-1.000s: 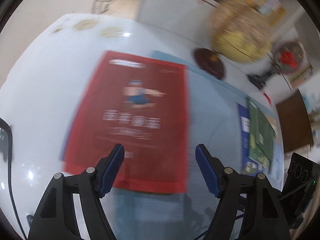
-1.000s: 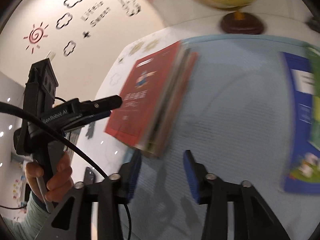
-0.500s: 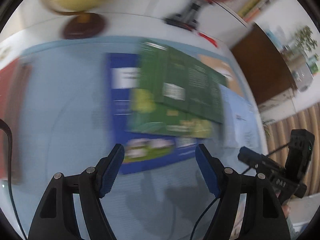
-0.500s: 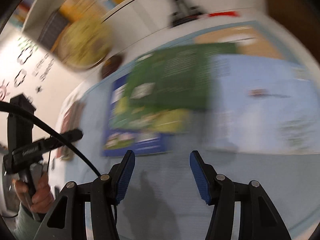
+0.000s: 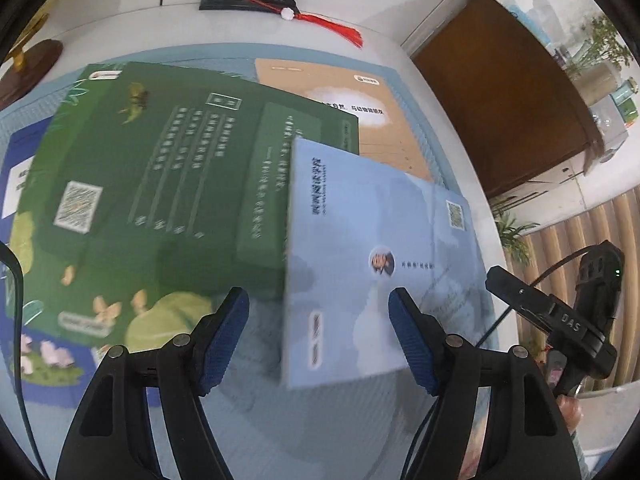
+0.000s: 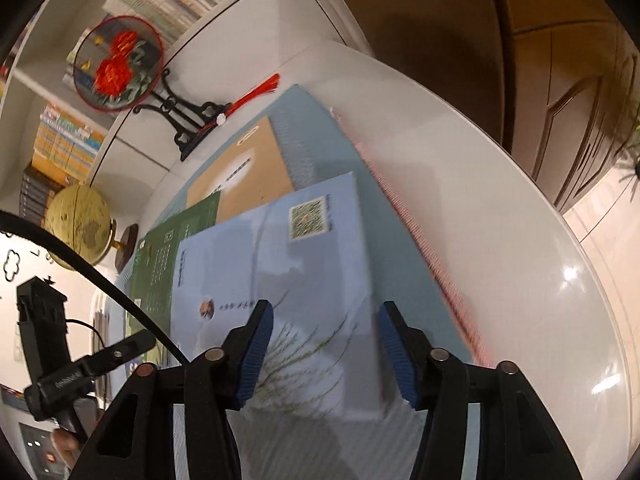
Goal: Organize books
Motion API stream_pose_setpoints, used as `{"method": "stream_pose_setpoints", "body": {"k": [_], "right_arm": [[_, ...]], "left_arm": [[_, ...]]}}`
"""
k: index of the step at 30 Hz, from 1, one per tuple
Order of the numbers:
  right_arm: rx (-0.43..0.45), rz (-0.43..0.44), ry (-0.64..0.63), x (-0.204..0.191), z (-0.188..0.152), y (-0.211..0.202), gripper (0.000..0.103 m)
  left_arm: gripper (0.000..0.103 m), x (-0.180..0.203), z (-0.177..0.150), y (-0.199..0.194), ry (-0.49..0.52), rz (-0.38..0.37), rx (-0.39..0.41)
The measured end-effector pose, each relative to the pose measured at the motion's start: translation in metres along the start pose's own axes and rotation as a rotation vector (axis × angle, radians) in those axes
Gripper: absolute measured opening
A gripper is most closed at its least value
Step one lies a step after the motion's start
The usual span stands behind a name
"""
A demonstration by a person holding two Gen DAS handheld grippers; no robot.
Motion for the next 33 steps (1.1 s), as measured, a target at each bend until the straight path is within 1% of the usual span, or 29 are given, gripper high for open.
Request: {"method": "stream_pose_setpoints", "body": {"k": [2, 3, 5, 11, 15, 18, 23, 24, 25, 27, 33], "right_arm": [[-0.008, 0.024, -0.010, 0.002, 0.005, 0.004, 0.046], [-0.012, 0.030, -0.018, 0.002, 0.007, 0.006, 0.046], [-0.018, 0.025, -0.032, 0.001, 0.010, 0.013, 0.046], [-0.025, 0.015, -0.047, 0.004, 0.026, 0.032, 0.047], [-0.036, 0.010, -0.096, -0.002, 0.035, 0.039, 0.048], [-0.041, 0.025, -0.121, -0.006, 0.036, 0.035, 0.049], [-0.045, 0.127, -0.140, -0.018, 0.027, 0.010, 0.049], [-0.047, 0.161, -0.139, -0.022, 0.024, 0.003, 0.049], [-0.050, 0.214, -0.136, -0.027, 0.020, -0.005, 0.049], [-0.055, 0.279, -0.148, -0.038, 0.015, -0.017, 0.049], [-0.075, 0.430, -0.245, -0.083, -0.006, -0.049, 0.049]], "left_arm": [[0.067, 0.004, 0.003, 0.006, 0.003, 0.018, 0.009], [0.067, 0.005, 0.006, 0.008, 0.001, 0.022, 0.017], [0.067, 0.008, 0.010, 0.008, 0.001, 0.026, 0.037], [0.067, 0.015, 0.023, 0.016, 0.005, 0.028, 0.044], [0.067, 0.019, 0.023, 0.017, 0.020, 0.051, 0.049], [0.067, 0.017, 0.020, 0.015, 0.021, 0.043, 0.045], [0.067, 0.001, 0.015, 0.002, -0.054, -0.020, 0.050], [0.067, -0.003, 0.013, 0.000, -0.070, -0.028, 0.055], [0.067, -0.009, 0.010, -0.006, -0.091, -0.041, 0.064], [0.067, -0.018, 0.004, -0.014, -0.124, -0.064, 0.082], [0.067, -0.039, -0.014, -0.042, -0.182, -0.096, 0.134]]}}
Point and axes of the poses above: each gripper's, at about its wrist camera, not at the fingertips, and y roughly the way its jaws point, x to its right, z to its top, the point moved 6 cm from there along y, roughly the way its jaws point, and after that the axes turned 2 degrees about -y, right-handed, at the moved point
